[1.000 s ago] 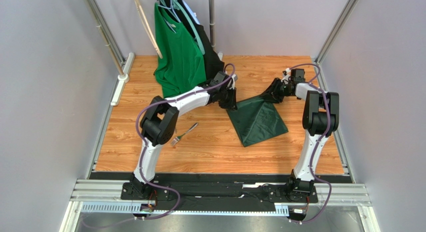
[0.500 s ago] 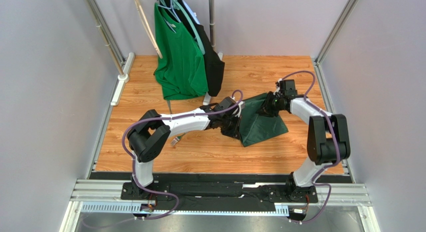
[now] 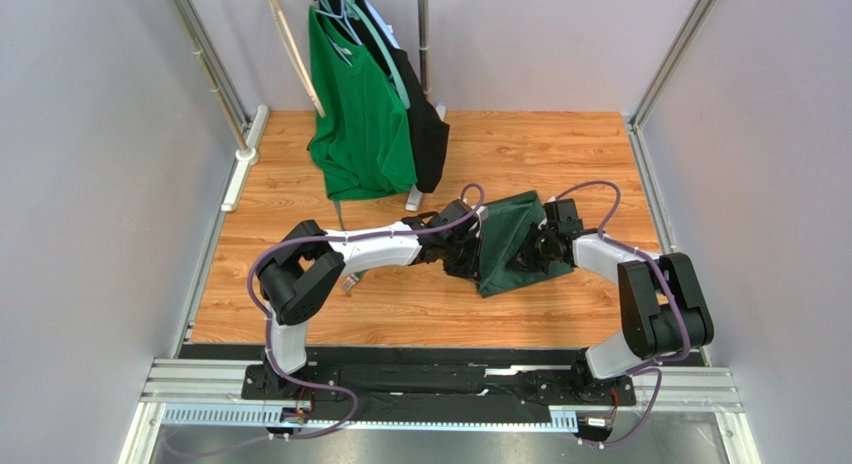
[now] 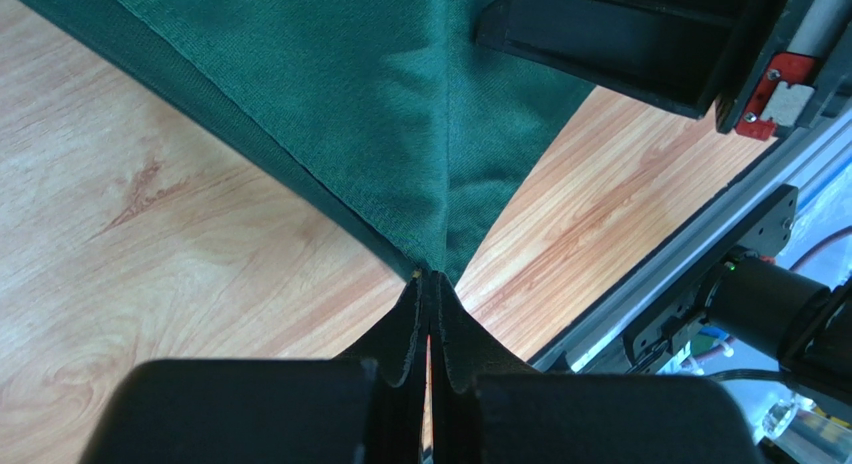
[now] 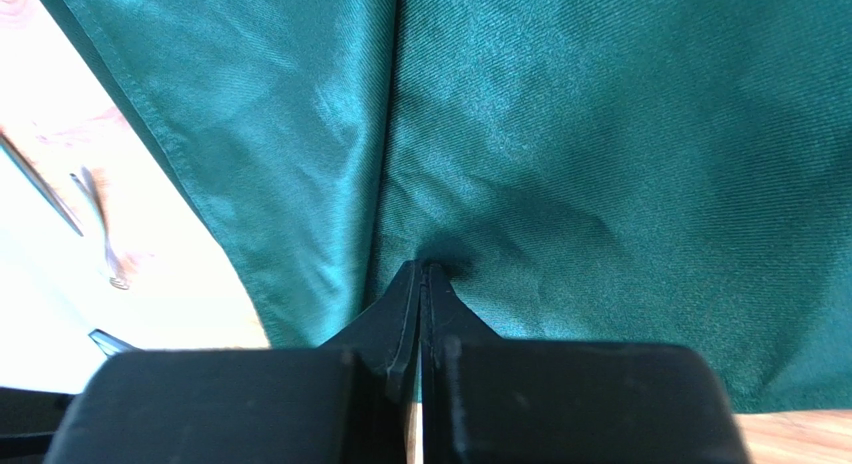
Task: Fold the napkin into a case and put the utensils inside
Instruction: Smooth out the upper triangle-folded napkin at the center of the board.
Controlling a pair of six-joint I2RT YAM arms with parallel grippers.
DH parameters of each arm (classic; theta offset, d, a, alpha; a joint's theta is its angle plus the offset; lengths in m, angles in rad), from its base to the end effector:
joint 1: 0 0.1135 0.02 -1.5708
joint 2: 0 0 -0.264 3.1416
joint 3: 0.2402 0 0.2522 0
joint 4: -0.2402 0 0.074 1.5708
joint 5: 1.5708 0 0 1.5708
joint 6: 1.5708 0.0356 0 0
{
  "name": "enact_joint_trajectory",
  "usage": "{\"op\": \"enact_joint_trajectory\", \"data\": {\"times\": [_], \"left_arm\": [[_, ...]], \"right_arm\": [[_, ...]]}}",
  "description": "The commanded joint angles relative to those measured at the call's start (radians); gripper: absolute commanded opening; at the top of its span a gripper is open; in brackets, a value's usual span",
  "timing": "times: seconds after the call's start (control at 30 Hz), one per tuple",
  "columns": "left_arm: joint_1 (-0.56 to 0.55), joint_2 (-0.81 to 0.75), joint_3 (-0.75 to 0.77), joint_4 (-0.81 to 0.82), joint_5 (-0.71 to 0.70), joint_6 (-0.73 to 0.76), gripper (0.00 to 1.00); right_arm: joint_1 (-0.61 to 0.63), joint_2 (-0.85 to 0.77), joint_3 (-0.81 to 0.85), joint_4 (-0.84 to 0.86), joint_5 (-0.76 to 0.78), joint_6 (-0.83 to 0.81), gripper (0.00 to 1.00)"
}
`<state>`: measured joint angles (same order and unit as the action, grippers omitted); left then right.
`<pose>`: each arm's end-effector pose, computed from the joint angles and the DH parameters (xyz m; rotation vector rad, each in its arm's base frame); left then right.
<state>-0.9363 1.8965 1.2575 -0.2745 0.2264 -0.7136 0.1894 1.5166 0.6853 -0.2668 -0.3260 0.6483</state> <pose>0.2326 -0.3295 0.1796 0.4068 2.6898 -0.8906 0.2573 0.0609 0.1407 0.5215 2.7133 0.6852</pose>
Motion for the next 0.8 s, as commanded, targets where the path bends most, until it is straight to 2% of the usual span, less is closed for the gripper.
{"op": "enact_joint_trajectory", "data": {"times": [0.0,0.47,0.77], "left_arm": [[-0.01,0.03,0.023,0.038,0.002,-0.029,0.0],[-0.032,0.023,-0.07,0.1,0.016,-0.086,0.0],[-0.032,-0.016,-0.089,0.094,-0.009,-0.066,0.0]], "right_arm": [[0.019,-0.012,-0.036,0.072,0.018,0.034,0.0],[0.021,0.002,-0.015,0.054,0.039,0.01,0.0],[0.019,0.007,-0.013,0.054,0.028,-0.006,0.0]]}}
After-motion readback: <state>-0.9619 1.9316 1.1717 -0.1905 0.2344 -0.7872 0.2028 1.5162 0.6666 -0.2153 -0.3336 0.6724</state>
